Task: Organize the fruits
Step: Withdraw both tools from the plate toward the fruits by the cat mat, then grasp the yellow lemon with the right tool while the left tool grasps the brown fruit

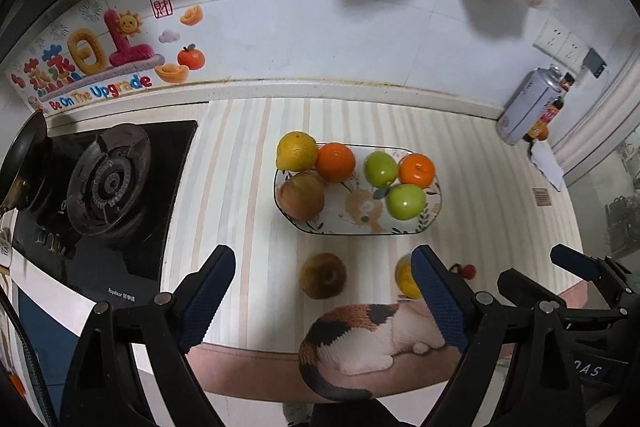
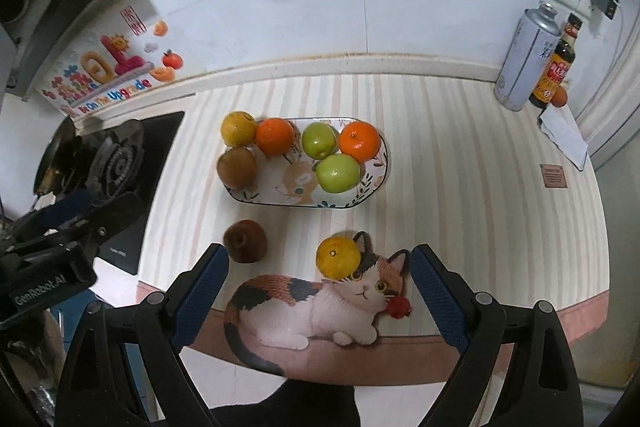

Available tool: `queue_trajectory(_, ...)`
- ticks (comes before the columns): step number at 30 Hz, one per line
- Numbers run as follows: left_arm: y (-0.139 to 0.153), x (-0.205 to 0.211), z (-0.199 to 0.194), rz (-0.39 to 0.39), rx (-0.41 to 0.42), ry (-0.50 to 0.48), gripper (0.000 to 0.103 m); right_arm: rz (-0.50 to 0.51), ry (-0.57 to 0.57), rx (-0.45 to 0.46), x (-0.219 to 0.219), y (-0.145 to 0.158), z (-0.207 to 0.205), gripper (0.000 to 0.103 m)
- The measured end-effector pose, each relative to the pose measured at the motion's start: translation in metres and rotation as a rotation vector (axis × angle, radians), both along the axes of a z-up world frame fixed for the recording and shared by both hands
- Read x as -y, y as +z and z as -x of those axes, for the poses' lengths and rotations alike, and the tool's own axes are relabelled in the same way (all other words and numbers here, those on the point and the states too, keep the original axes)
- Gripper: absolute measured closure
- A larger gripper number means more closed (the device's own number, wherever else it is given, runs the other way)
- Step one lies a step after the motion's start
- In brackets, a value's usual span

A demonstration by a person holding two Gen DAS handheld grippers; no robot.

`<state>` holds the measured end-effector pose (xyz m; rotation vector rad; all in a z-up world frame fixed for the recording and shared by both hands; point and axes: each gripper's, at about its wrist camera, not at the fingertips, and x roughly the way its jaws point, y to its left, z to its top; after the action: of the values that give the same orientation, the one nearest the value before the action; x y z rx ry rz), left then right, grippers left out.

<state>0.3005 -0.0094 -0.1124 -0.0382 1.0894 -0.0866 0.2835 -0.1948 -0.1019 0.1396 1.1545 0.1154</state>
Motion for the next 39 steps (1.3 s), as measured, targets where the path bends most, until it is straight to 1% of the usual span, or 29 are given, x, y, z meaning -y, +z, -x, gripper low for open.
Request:
queue_trajectory(5,0.013,0.002,0.021,0.008,0.027,-0.009,0.013,-0.014,-0.008,0.045,0.001,0.023,0.020,0.009)
queue_trajectory(11,0.026,0.006,0.039,0.008,0.050,-0.017,0.013,-0.011,-0.006,0.070,0.003,0.038,0.037,0.009)
queue_trajectory(20,0.027,0.013,0.047,0.002,0.051,-0.012,0.013,-0.012,-0.019,0.080,0.009,0.041,0.045,0.009)
queue_trajectory(26,0.018,0.013,0.037,0.002,0.034,0.006,0.012,-0.013,-0.047,0.102,0.019,0.033,0.037,0.009)
queue_trajectory(27,0.015,0.013,0.035,-0.006,0.029,0.008,0.005,-0.019,-0.054,0.106,0.023,0.030,0.035,0.009)
queue_trajectory(28,0.012,0.013,0.031,-0.018,0.023,0.012,0.002,-0.020,-0.062,0.102,0.026,0.024,0.032,0.009)
queue_trajectory(31,-0.003,0.011,0.020,-0.042,0.004,0.029,0.000,-0.028,-0.072,0.057,0.033,-0.002,0.019,0.009)
queue_trajectory(35,-0.036,0.004,0.000,-0.079,-0.053,0.061,0.000,-0.055,-0.077,-0.024,0.039,-0.047,0.000,0.009)
queue_trajectory(36,-0.044,0.003,-0.004,-0.087,-0.066,0.064,0.000,-0.068,-0.072,-0.055,0.038,-0.064,-0.007,0.011)
queue_trajectory(37,-0.057,0.002,-0.010,-0.100,-0.087,0.069,0.001,-0.073,-0.068,-0.073,0.037,-0.075,-0.011,0.018)
queue_trajectory(39,-0.075,0.001,-0.019,-0.115,-0.127,0.075,0.001,-0.076,-0.055,-0.113,0.032,-0.099,-0.019,0.023)
